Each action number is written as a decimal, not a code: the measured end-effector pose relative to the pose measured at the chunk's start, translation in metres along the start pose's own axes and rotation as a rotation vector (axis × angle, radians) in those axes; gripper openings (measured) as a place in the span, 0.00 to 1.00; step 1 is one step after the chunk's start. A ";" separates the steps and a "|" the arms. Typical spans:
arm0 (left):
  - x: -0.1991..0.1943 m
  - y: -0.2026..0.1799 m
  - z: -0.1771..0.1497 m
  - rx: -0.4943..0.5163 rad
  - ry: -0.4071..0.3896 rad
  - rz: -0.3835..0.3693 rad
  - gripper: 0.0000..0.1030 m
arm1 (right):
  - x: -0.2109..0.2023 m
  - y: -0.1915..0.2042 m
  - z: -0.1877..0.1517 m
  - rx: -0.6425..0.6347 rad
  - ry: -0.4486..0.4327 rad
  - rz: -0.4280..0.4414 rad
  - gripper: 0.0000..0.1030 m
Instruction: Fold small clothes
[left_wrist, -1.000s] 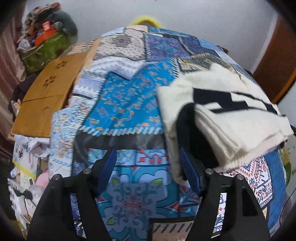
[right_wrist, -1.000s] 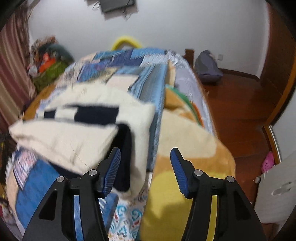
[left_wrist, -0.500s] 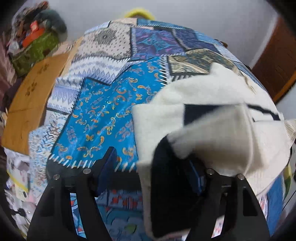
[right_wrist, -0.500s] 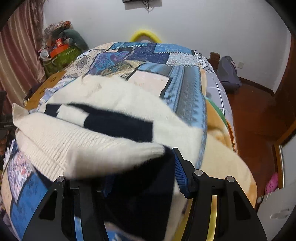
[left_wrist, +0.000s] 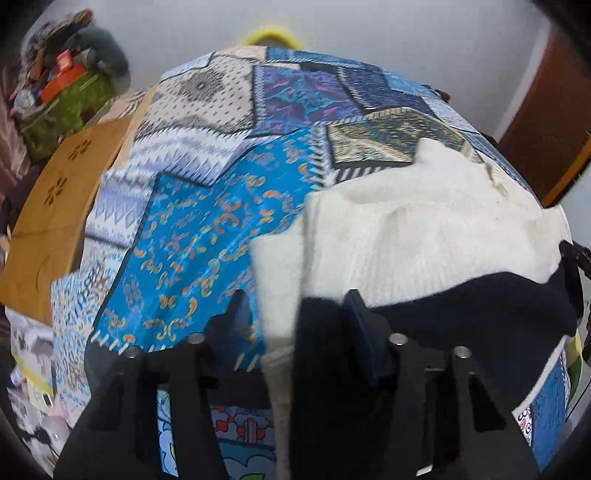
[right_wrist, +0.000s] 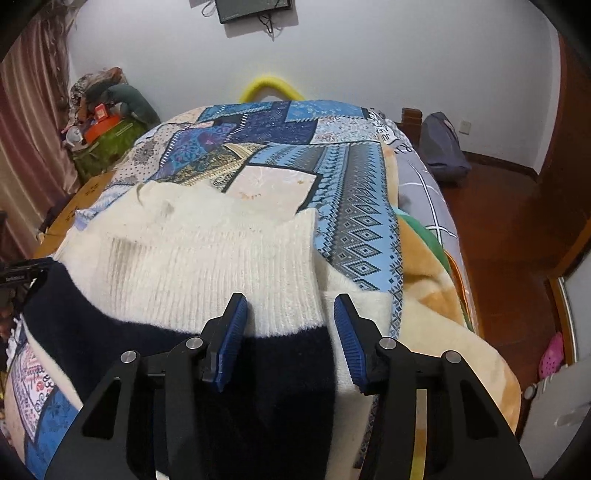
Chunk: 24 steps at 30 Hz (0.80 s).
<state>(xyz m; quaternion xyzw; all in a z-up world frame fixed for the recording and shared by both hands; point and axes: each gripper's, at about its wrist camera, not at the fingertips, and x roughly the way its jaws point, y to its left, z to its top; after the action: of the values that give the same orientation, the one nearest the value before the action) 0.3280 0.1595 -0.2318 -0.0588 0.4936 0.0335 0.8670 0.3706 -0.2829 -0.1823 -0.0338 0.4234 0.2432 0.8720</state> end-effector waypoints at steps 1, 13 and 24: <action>0.001 -0.004 0.002 0.011 0.003 0.000 0.45 | 0.000 0.000 0.001 0.002 -0.003 0.005 0.42; -0.010 -0.011 0.013 -0.004 -0.079 0.057 0.07 | -0.014 0.008 0.009 -0.020 -0.083 -0.017 0.08; 0.017 0.007 0.003 -0.038 0.012 0.061 0.09 | 0.009 -0.008 0.008 0.019 -0.047 -0.110 0.07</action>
<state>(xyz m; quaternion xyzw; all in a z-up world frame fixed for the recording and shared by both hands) 0.3379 0.1665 -0.2453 -0.0602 0.4997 0.0688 0.8614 0.3848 -0.2847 -0.1853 -0.0431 0.4025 0.1913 0.8942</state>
